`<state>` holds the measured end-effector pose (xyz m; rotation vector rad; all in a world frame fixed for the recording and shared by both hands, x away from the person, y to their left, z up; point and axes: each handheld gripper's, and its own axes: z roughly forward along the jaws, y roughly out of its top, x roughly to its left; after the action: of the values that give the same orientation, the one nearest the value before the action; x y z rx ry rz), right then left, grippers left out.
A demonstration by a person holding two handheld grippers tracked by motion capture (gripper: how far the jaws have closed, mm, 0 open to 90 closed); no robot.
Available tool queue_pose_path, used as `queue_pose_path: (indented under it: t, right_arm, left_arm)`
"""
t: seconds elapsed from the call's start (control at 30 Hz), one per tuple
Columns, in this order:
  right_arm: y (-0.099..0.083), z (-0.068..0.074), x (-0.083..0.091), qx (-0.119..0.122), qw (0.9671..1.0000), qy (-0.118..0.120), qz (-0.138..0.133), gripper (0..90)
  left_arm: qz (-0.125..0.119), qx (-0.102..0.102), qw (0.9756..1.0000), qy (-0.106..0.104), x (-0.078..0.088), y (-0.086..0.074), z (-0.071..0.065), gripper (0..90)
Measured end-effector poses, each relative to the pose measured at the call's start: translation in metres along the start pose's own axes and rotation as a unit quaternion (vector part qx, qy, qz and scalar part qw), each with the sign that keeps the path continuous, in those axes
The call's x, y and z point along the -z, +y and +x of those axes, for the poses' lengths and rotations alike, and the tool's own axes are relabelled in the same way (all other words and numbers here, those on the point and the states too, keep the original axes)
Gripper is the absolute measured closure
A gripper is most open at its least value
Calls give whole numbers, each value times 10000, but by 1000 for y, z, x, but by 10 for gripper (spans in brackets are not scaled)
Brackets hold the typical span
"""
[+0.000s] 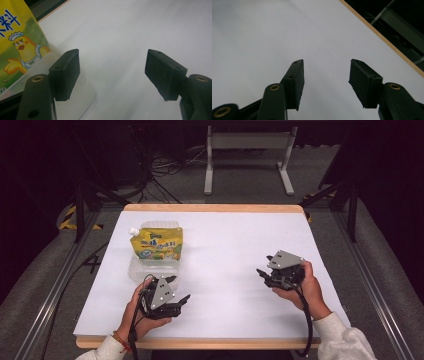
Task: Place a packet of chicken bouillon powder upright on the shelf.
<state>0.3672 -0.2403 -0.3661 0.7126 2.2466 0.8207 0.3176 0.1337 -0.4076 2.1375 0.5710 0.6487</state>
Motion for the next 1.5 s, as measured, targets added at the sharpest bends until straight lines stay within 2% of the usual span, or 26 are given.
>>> queue_pose_path:
  t: [0.2, 0.53, 0.77, 0.9, 1.0, 1.17, 1.33, 1.37, 1.5]
  right_arm:
    - [-21, 2, 9, 131, 9997, -204, 98, 368]
    - [-53, 1, 19, 33, 9993, -355, 129, 266]
    - [-80, -3, 30, -205, 9990, -390, 64, 208]
    - [-98, -4, 38, -396, 9980, -492, 56, 194]
    - [-109, -5, 43, -567, 9973, -472, 54, 183]
    - [-128, -5, 53, -835, 9948, -575, 10, 157]
    - [-139, -7, 61, -982, 9930, -651, -14, 155]
    - [-141, -7, 62, -1017, 9927, -646, -9, 154]
    - [-150, -7, 69, -1144, 9911, -676, -28, 152]
  left_arm:
    - [120, -58, 9999, -83, -6, -4, -5, 262]
    - [271, -93, 9992, -271, -12, -10, -13, 217]
    - [281, -77, 9989, -363, -14, -14, -15, 171]
    - [269, -56, 9988, -414, -14, -16, -15, 156]
    - [316, -56, 9985, -438, -14, -18, -15, 147]
    - [329, -31, 9983, -473, -14, -21, -13, 129]
    - [361, -56, 9982, -474, -12, -25, -10, 120]
    - [346, 1, 9982, -500, -12, -26, -10, 120]
    - [304, 11, 9984, -483, -8, -30, -7, 116]
